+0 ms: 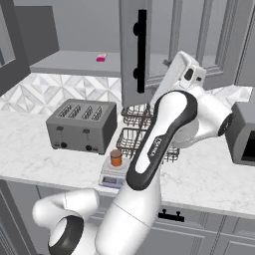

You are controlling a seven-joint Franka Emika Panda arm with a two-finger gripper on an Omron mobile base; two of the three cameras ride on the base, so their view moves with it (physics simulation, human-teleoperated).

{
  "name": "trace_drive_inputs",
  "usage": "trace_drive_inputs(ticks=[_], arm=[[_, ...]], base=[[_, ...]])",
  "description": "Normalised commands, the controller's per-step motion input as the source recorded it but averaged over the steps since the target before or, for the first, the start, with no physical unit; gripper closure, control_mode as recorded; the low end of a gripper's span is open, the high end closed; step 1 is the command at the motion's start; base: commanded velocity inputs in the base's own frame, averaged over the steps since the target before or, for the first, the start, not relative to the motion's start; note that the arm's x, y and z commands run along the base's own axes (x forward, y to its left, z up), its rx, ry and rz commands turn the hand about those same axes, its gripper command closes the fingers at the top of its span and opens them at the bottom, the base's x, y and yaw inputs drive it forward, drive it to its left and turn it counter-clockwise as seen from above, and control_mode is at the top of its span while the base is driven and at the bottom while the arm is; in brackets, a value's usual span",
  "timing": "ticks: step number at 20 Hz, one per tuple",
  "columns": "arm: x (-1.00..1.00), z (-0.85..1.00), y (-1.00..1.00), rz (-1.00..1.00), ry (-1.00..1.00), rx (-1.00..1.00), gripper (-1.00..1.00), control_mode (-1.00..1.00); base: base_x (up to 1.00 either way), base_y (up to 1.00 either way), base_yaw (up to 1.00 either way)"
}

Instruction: Pick the jam and place it on the digital scale for weighing, and close the cabinet.

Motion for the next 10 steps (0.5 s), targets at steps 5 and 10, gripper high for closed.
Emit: trace_drive_inputs(ticks=[5,10], arm=[[0.84,0.0,0.0,0.0,0.0,0.0,-1.0,-1.0],[0.89,-0.03,-0.01,0.0,0.0,0.0,-1.0,-1.0]], base=[[0.0,0.0,0.0],[0.0,0.0,0.0]])
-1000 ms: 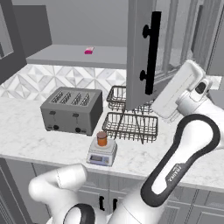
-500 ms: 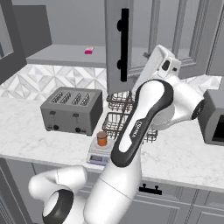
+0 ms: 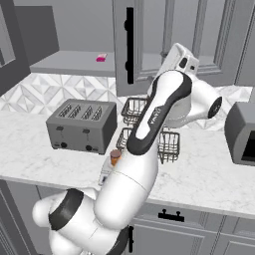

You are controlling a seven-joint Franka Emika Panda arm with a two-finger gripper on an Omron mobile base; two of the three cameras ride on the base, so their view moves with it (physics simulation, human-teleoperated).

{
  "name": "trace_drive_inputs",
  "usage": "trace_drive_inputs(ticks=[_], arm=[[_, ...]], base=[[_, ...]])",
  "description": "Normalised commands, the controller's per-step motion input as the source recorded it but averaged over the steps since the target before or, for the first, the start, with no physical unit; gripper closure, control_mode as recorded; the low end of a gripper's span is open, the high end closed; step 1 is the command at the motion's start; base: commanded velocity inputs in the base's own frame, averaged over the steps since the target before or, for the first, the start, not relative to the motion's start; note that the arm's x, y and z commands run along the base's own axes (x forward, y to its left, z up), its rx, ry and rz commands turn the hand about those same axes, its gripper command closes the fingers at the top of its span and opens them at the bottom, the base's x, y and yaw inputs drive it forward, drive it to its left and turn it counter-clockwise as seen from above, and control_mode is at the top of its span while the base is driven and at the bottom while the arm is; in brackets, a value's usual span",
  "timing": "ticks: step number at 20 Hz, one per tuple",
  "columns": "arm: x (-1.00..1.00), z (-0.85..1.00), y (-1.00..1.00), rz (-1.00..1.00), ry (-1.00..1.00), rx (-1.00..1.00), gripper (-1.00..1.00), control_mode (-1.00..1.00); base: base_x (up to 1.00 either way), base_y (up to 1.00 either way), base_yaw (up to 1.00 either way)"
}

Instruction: Pick the jam and place it on the digital scale for weighing, and close the cabinet.

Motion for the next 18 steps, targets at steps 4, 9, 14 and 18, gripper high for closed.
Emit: trace_drive_inputs(ticks=[4,9,14,18], arm=[[0.85,-0.06,0.0,0.0,0.0,0.0,-1.0,-1.0],[0.8,-0.09,0.0,0.0,0.0,0.0,-1.0,-1.0],[0.78,-0.1,-0.03,0.0,0.0,0.0,-1.0,-1.0],[0.81,-0.13,-0.12,0.0,-0.01,0.0,-1.0,-1.0]], base=[[0.0,0.0,0.0],[0.0,0.0,0.0],[0.0,0.0,0.0],[0.0,0.0,0.0]])
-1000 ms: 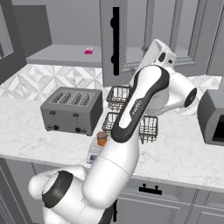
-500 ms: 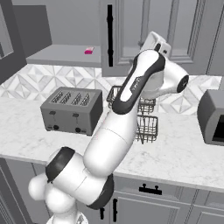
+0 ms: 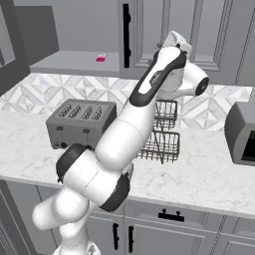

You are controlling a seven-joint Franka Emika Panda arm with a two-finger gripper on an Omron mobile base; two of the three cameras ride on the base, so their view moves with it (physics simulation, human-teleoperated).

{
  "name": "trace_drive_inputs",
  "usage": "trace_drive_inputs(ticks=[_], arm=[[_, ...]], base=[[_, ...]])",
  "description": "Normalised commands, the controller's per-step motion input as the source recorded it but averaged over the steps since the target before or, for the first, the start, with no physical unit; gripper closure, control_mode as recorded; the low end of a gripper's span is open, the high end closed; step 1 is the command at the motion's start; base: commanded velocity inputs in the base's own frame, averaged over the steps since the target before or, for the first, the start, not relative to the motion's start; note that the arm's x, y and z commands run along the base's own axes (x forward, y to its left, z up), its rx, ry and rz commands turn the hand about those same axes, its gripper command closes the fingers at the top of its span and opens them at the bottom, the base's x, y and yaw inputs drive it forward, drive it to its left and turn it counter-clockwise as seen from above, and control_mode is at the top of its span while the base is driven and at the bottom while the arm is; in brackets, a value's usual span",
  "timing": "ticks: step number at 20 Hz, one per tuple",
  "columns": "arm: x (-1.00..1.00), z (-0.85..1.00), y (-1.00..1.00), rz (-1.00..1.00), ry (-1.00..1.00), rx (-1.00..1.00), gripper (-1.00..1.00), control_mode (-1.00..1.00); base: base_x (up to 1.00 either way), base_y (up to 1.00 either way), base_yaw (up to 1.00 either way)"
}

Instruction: Pick the jam and place it on the digital scale for weighing, and close the cabinet.

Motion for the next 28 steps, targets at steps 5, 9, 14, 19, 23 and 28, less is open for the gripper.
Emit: trace_drive_inputs(ticks=[5,9,14,19,23,28], arm=[[0.75,-0.09,-0.2,0.0,0.0,0.01,-1.0,-1.0],[-0.7,-0.3,0.18,0.0,-0.23,0.0,-1.0,-1.0],[-1.0,-0.99,0.95,-0.09,-0.69,0.0,-1.0,-1.0],[-0.98,-0.33,0.79,-0.28,-0.49,0.0,-1.0,-1.0],[-0.99,0.6,0.03,-0.28,-0.03,0.02,-1.0,-1.0],[-1.0,0.4,0.0,-0.16,0.11,0.15,-1.0,-1.0]], base=[[0.0,0.0,0.0],[0.0,0.0,0.0],[0.0,0.0,0.0],[0.0,0.0,0.0],[0.0,0.0,0.0],[0.0,0.0,0.0]])
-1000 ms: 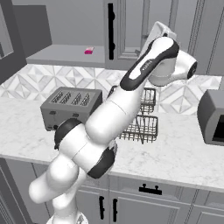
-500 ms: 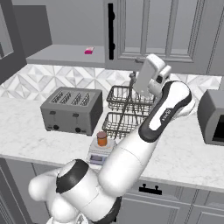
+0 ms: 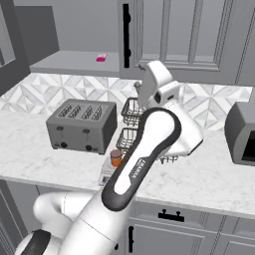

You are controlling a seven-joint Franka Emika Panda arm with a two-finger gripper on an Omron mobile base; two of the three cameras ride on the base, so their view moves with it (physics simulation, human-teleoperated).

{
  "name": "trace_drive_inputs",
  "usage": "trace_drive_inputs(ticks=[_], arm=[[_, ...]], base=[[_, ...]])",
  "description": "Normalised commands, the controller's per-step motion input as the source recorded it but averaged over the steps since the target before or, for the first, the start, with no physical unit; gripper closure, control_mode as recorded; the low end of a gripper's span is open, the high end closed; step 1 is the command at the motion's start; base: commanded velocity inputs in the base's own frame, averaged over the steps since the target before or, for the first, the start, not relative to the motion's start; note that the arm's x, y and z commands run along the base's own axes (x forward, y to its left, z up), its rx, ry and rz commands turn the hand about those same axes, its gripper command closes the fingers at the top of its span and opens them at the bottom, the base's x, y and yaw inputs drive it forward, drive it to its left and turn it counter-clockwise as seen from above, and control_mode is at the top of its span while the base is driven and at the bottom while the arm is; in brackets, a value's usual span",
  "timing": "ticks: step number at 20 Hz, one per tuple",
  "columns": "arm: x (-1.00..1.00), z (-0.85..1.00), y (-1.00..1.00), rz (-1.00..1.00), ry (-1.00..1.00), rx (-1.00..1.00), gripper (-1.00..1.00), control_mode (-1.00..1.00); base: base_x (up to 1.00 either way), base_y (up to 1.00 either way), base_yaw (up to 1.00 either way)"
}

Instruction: Pick the jam and place it on the digital scale for weighing, and close the cabinet.

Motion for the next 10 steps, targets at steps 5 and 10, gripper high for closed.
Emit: trace_drive_inputs(ticks=[5,10], arm=[[-0.96,0.12,0.2,0.01,0.08,0.04,-1.0,-1.0],[-0.85,-0.03,0.08,0.12,0.0,0.0,-1.0,-1.0]], base=[[0.0,0.0,0.0],[0.0,0.0,0.0]])
